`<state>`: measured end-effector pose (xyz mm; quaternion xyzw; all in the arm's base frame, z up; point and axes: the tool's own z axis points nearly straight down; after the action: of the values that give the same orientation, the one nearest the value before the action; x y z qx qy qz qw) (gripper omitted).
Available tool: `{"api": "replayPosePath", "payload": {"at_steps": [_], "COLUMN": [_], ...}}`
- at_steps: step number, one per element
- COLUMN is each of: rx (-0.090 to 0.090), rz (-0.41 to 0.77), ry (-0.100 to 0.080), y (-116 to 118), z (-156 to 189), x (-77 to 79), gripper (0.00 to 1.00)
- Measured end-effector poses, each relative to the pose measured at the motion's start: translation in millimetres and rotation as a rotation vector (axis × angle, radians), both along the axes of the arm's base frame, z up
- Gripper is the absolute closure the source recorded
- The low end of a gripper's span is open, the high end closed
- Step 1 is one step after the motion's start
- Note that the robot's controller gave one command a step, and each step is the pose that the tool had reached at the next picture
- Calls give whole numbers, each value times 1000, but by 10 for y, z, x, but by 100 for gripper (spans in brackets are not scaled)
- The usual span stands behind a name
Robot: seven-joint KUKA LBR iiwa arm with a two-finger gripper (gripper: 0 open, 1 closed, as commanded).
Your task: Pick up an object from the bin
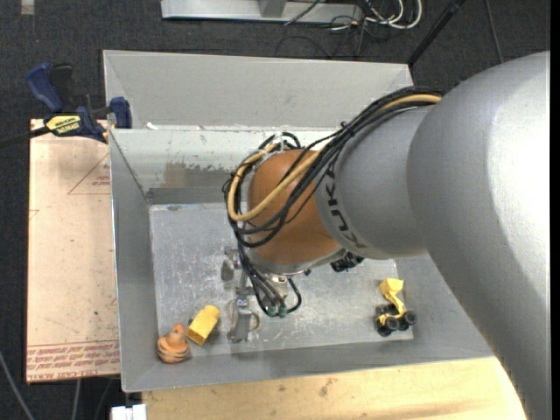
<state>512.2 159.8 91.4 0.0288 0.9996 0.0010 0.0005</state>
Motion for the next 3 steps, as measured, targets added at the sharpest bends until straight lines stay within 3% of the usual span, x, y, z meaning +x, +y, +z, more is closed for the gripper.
{"api": "replayPosePath", "payload": {"at_steps": [2, 3], "rx": [-1, -1], "rz": [198, 299], "ry": [-1, 0], "y": [322, 448], "z": [-153, -214], "x": [-169, -322], "gripper": [0, 100]}}
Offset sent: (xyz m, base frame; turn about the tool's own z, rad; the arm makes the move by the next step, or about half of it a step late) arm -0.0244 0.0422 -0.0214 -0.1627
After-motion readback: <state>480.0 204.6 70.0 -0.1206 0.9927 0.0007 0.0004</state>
